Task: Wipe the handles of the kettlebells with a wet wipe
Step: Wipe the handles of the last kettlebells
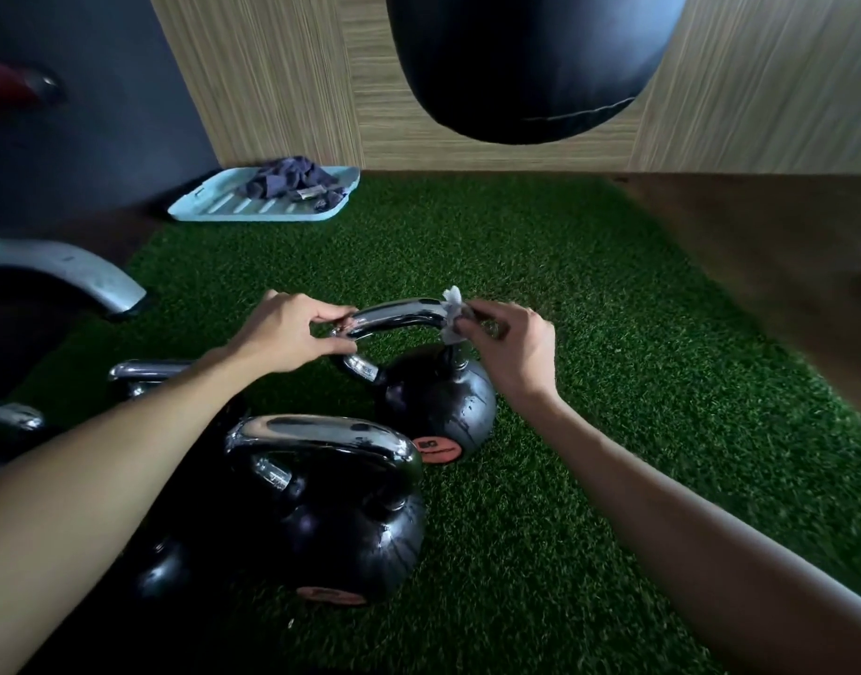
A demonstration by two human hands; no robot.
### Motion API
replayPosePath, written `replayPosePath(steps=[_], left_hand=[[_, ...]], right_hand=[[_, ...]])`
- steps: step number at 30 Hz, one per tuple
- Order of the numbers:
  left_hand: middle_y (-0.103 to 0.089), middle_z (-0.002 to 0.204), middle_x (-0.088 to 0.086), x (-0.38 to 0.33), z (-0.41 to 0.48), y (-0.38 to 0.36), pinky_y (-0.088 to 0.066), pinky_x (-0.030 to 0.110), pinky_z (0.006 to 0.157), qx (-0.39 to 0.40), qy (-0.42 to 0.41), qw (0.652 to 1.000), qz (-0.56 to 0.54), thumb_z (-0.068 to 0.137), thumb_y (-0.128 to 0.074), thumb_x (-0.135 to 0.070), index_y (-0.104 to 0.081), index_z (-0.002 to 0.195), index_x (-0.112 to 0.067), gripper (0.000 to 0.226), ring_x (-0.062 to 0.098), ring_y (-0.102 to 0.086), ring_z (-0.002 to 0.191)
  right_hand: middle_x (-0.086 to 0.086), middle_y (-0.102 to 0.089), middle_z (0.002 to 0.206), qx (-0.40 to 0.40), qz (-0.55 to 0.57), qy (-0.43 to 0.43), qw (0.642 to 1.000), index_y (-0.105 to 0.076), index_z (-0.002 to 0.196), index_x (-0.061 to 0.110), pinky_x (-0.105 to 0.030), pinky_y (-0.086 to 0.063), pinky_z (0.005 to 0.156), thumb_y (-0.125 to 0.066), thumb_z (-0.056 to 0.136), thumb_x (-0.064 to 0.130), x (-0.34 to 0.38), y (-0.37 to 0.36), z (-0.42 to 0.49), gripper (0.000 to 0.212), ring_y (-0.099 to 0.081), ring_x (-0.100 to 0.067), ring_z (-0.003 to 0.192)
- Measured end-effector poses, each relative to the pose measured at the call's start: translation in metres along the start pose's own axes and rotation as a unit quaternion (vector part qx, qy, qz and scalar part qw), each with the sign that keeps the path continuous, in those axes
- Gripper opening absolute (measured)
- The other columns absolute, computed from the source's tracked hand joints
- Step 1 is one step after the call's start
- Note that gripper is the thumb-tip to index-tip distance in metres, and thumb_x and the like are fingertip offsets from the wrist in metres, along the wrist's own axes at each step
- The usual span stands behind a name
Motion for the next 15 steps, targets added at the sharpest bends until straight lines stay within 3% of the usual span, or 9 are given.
replayPosePath(steps=[3, 5, 7, 9, 12, 15], left_hand=[[-0.067, 0.130, 0.009, 0.002, -0.002, -0.001, -0.045, 0.034, 0.086, 0.008, 0.012, 1.000, -0.008, 0.079, -0.083, -0.044, -0.069, 0.129, -0.025, 0.056, 0.016, -0.071, 0.089], [-0.066, 0.132, 0.008, 0.008, -0.002, -0.003, -0.047, 0.029, 0.088, 0.015, 0.023, 0.999, -0.018, 0.078, -0.084, -0.043, -0.069, 0.130, -0.025, 0.057, 0.023, -0.072, 0.103], [-0.066, 0.132, 0.006, 0.015, -0.001, -0.005, -0.047, 0.025, 0.093, 0.023, 0.030, 0.999, -0.028, 0.076, -0.086, -0.044, -0.068, 0.130, -0.025, 0.061, 0.023, -0.068, 0.116], [-0.066, 0.133, 0.005, 0.020, 0.000, -0.008, -0.046, 0.026, 0.097, 0.029, 0.037, 0.998, -0.038, 0.075, -0.086, -0.045, -0.067, 0.131, -0.024, 0.063, 0.022, -0.065, 0.122], [-0.065, 0.134, 0.003, 0.024, 0.001, -0.010, -0.047, 0.027, 0.097, 0.032, 0.045, 0.997, -0.051, 0.075, -0.087, -0.043, -0.067, 0.131, -0.024, 0.063, 0.020, -0.064, 0.123], [-0.063, 0.137, 0.003, 0.022, 0.004, -0.013, -0.045, 0.027, 0.094, 0.031, 0.042, 0.996, -0.068, 0.076, -0.086, -0.040, -0.067, 0.132, -0.023, 0.061, 0.021, -0.062, 0.125]], right_hand=[[0.014, -0.077, 0.092, 0.049, 0.008, -0.097, 0.994, -0.080, 0.106, 0.025, -0.011, -0.045, 0.051, -0.082, 0.084, 0.035, -0.033, -0.013, -0.026, 0.025, -0.059, 0.008, 0.058], [0.013, -0.077, 0.092, 0.071, 0.019, -0.143, 0.987, -0.080, 0.105, 0.024, -0.014, -0.054, 0.063, -0.084, 0.081, 0.036, -0.039, -0.020, -0.036, 0.027, -0.065, 0.008, 0.070], [0.014, -0.077, 0.089, 0.048, 0.038, -0.150, 0.987, -0.081, 0.103, 0.025, -0.022, -0.058, 0.068, -0.083, 0.082, 0.034, -0.035, -0.020, -0.031, 0.022, -0.069, -0.001, 0.073], [0.016, -0.076, 0.085, 0.018, 0.063, -0.137, 0.988, -0.081, 0.100, 0.027, -0.029, -0.057, 0.061, -0.082, 0.084, 0.032, -0.029, -0.020, -0.024, 0.017, -0.069, -0.010, 0.065], [0.017, -0.075, 0.083, 0.010, 0.053, -0.125, 0.991, -0.080, 0.099, 0.027, -0.021, -0.045, 0.047, -0.080, 0.085, 0.033, -0.030, -0.026, -0.026, 0.015, -0.060, -0.003, 0.054], [0.018, -0.074, 0.084, 0.037, 0.053, -0.149, 0.987, -0.080, 0.097, 0.028, -0.022, -0.053, 0.061, -0.081, 0.085, 0.030, -0.033, -0.026, -0.032, 0.013, -0.067, 0.000, 0.069]])
Point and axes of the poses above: each hand's wrist, its own z-axis towards the middle knuckle, its own y-axis out of the back of the hand, x = y × z, the point moved 3 cm from there along z, towards the middle knuckle
